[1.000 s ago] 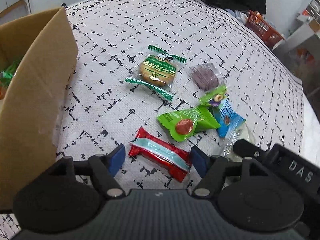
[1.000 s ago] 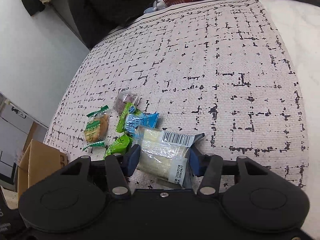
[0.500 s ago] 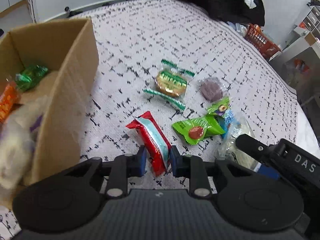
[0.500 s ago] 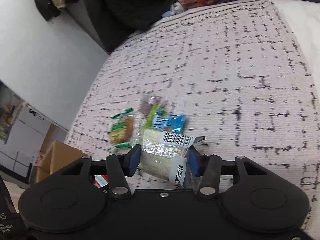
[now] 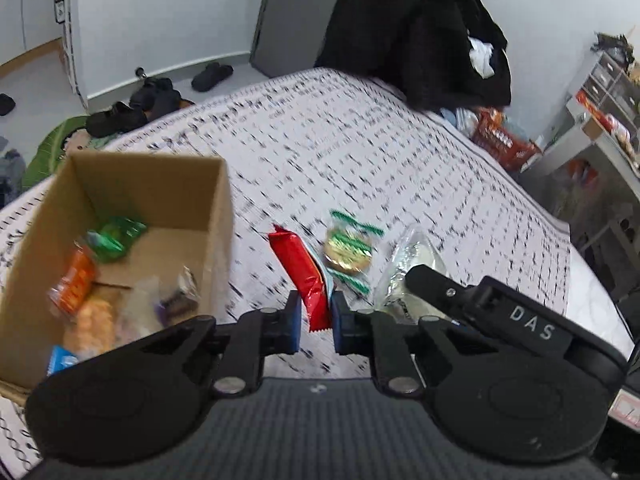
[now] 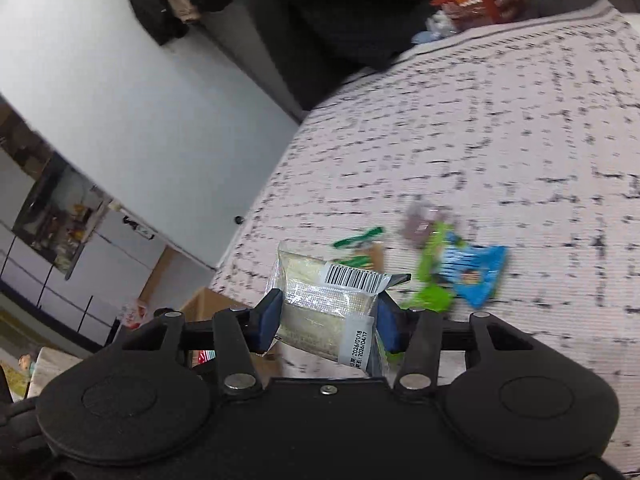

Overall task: Organize snacks
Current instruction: 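Carry both snacks over the box and open both tools to drop them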

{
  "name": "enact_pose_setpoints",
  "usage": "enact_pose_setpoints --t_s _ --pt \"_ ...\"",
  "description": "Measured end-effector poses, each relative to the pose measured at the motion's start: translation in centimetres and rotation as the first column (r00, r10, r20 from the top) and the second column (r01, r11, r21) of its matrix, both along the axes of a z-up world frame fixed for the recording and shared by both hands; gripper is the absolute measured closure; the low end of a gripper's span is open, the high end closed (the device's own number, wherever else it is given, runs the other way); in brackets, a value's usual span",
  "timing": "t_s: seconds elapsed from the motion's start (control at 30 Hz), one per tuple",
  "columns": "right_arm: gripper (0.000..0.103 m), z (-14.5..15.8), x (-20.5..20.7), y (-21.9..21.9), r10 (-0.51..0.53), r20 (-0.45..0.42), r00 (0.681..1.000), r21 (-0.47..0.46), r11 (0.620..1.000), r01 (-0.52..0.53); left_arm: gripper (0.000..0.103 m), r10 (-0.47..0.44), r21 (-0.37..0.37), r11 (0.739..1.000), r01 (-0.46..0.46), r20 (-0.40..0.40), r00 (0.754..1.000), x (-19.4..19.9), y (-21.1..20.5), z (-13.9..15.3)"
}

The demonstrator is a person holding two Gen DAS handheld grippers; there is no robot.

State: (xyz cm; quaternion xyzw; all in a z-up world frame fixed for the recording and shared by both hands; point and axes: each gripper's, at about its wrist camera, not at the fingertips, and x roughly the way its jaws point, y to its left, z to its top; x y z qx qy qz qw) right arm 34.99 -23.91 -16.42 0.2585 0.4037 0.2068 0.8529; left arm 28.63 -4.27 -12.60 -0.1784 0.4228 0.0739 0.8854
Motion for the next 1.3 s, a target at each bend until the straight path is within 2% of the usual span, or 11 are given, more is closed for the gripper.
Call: enact_pose_setpoints --t_s 0.23,0.53,0.83,0.97,1.03,1.07,1.13,1.23,1.3 --pt "0.055 0.7 -0.4 2.1 0.033 0.029 0.999 0.039 0.999 -0.034 0.092 0.042 -0.007 0.999 -0.042 0.042 0.998 -1.5 2.4 1.8" --pt "0.055 1.0 -0.1 5.9 0.084 0.043 0.996 0.058 0.995 -0.086 0.092 0.093 -0.007 0.996 -0.092 0.052 0.994 -2.6 5.7 2.7" --pt "0.055 1.3 0.1 9.0 0.139 0.058 0.989 0.074 0.987 -0.144 0.091 0.149 -0.026 0.989 -0.148 0.025 0.989 -2.8 9.7 2.0" --pt "0.055 1.3 0.1 10.7 0.158 0.060 0.986 0.069 0.984 -0.162 0.088 0.180 -0.006 0.984 -0.180 0.016 0.984 -3.0 10.8 1.8" --pt "0.054 1.1 0.1 11.3 0.171 0.052 0.984 0.077 0.982 -0.175 0.087 0.188 -0.019 0.982 -0.188 0.008 0.982 -3.1 11.5 1.7" --pt "0.054 1.0 0.1 11.7 0.176 0.048 0.983 0.081 0.980 -0.179 0.085 0.192 -0.023 0.981 -0.192 0.004 0.981 -3.2 11.8 1.7" --pt "0.046 1.1 0.1 12.3 0.186 0.045 0.981 0.079 0.979 -0.190 0.082 0.199 -0.017 0.980 -0.199 -0.001 0.980 -3.3 12.3 1.7" --pt "0.044 1.3 -0.1 12.4 0.195 0.053 0.979 0.083 0.977 -0.199 0.064 0.213 -0.015 0.977 -0.213 -0.014 0.977 -3.4 13.0 1.7" --pt "0.042 1.6 -0.1 12.1 0.189 0.056 0.980 0.085 0.978 -0.193 0.043 0.224 -0.015 0.974 -0.224 -0.020 0.974 -3.5 13.2 1.7"
